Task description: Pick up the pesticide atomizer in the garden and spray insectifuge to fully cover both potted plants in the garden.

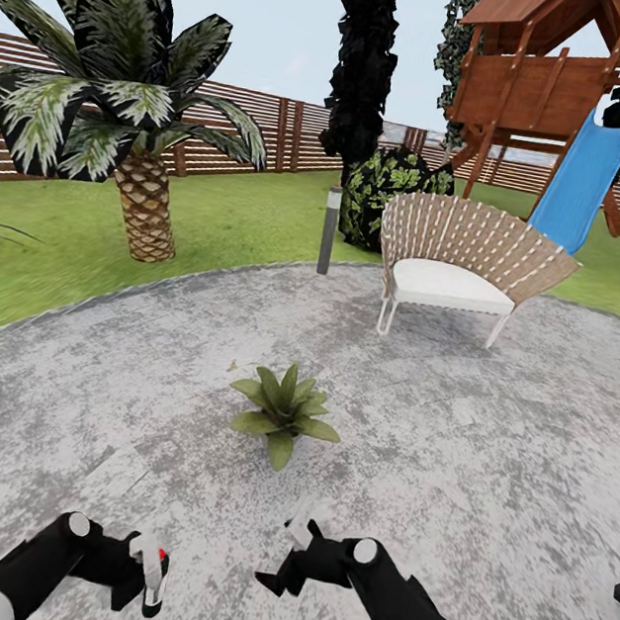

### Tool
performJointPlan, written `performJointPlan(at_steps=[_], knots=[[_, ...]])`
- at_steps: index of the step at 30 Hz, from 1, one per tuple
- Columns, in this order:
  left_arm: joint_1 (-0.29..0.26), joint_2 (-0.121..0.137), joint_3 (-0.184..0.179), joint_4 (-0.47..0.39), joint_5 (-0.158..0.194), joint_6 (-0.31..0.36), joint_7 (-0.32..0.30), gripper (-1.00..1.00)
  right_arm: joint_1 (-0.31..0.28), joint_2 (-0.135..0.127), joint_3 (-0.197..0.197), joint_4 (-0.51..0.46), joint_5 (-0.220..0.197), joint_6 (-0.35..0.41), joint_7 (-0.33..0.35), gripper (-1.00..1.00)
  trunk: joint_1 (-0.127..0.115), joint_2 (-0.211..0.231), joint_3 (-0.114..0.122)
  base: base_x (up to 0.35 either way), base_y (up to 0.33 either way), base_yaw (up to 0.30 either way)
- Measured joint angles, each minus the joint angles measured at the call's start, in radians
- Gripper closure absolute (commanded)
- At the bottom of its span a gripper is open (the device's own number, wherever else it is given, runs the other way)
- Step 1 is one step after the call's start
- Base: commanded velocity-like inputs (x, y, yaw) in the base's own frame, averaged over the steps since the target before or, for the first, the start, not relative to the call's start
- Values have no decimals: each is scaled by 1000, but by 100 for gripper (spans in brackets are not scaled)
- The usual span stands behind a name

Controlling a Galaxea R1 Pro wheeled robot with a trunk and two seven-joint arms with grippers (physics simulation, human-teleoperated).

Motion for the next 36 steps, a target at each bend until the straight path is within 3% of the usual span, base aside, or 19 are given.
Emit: performJointPlan(at_steps=[7, 10, 17, 24, 36], knots=[[-18, -62, 0, 0, -139, 2, -35, 100, -1, 2, 15, 0, 75, 2, 15, 100, 0, 0, 0, 0, 0, 0], [-22, -88, 1, 0, -172, 3, -45, 100, -1, 4, 15, -16, 82, 2, 51, 100, 0, 0, 0, 0, 0, 0], [-25, -145, 0, -1, -206, 3, -48, 100, -1, 6, 18, -61, 84, 3, 85, 100, 0, 0, 0, 0, 0, 0], [-25, -190, -2, -1, -209, 3, -46, 100, -1, 8, 20, -62, 84, 2, 86, 100, 0, 0, 0, 0, 0, 0], [-25, -236, 0, -13, -205, 5, -47, 100, -1, 15, 22, -61, 84, 1, 86, 100, 0, 0, 0, 0, 0, 0]])
